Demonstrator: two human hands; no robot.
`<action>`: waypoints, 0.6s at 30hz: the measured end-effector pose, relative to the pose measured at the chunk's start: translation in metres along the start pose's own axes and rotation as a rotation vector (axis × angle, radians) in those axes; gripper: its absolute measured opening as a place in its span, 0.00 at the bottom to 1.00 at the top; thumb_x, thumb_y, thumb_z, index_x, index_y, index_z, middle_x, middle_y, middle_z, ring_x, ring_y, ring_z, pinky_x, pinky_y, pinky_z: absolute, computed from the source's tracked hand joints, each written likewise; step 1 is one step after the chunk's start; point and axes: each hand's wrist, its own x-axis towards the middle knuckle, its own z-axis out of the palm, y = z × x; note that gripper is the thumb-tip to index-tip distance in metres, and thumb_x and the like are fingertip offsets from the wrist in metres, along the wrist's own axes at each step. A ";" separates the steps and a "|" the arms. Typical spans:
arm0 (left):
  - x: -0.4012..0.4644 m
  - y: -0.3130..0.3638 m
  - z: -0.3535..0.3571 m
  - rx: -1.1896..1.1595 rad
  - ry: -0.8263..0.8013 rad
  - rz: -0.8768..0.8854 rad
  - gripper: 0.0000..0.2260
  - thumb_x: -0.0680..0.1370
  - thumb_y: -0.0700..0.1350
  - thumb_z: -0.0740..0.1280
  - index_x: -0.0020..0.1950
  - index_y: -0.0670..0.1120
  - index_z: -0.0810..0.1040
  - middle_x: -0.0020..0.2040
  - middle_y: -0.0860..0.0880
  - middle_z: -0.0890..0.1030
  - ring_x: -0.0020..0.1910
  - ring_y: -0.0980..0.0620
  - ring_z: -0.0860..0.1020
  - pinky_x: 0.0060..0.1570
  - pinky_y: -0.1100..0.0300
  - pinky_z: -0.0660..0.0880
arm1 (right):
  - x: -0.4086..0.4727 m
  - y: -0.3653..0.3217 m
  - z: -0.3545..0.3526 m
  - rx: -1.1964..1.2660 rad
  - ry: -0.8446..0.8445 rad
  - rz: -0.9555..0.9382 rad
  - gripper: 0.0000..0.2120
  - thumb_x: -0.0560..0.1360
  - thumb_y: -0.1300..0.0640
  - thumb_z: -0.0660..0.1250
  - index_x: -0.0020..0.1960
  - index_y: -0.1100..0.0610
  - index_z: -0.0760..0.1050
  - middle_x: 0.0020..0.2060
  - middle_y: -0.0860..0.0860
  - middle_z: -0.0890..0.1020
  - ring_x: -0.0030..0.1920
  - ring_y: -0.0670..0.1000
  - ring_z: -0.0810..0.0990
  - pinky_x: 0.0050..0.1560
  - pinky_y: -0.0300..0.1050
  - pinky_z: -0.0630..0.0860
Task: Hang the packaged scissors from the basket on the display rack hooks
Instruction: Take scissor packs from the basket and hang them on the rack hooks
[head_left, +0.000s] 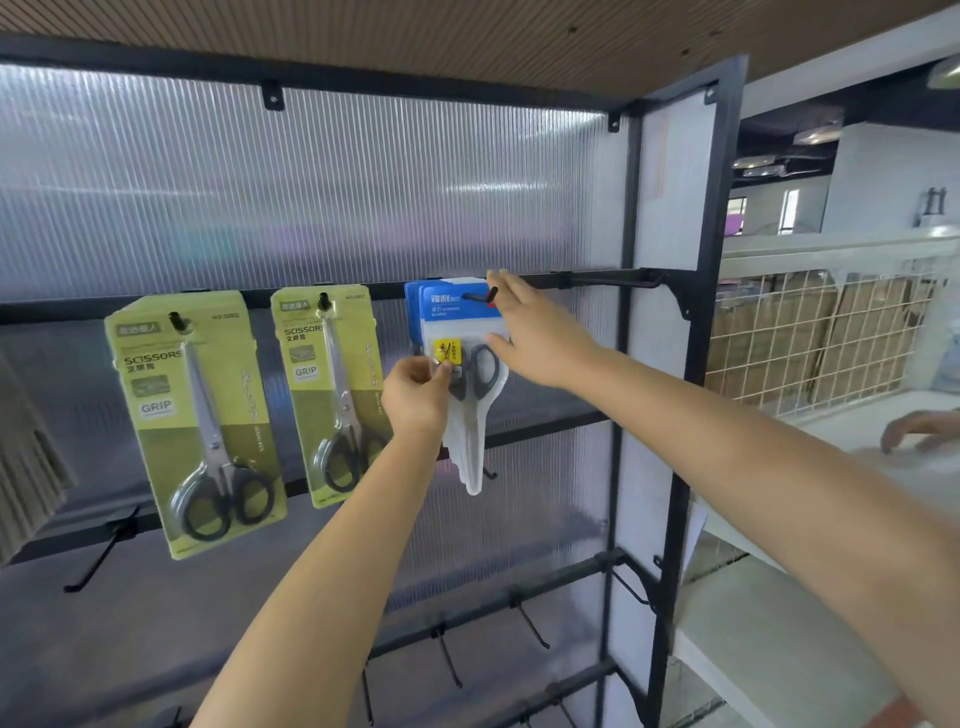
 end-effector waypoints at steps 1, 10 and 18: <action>0.001 -0.001 0.001 0.022 0.001 0.019 0.08 0.76 0.43 0.68 0.53 0.40 0.76 0.49 0.44 0.80 0.49 0.46 0.78 0.54 0.53 0.75 | 0.001 -0.001 0.001 -0.023 -0.007 0.004 0.33 0.80 0.51 0.57 0.77 0.59 0.44 0.77 0.55 0.49 0.76 0.55 0.52 0.72 0.54 0.59; -0.001 -0.002 0.008 0.247 0.070 0.140 0.08 0.77 0.40 0.64 0.54 0.37 0.75 0.52 0.40 0.77 0.47 0.46 0.73 0.44 0.60 0.65 | -0.002 -0.002 0.002 -0.048 -0.005 0.002 0.34 0.79 0.52 0.58 0.77 0.60 0.43 0.77 0.56 0.48 0.76 0.55 0.49 0.73 0.54 0.55; -0.045 0.001 0.015 0.497 0.073 0.359 0.23 0.78 0.37 0.62 0.72 0.38 0.61 0.72 0.41 0.61 0.70 0.43 0.62 0.64 0.54 0.65 | -0.051 0.011 -0.014 -0.014 0.017 0.068 0.31 0.80 0.53 0.57 0.76 0.62 0.47 0.76 0.57 0.52 0.75 0.55 0.53 0.72 0.50 0.54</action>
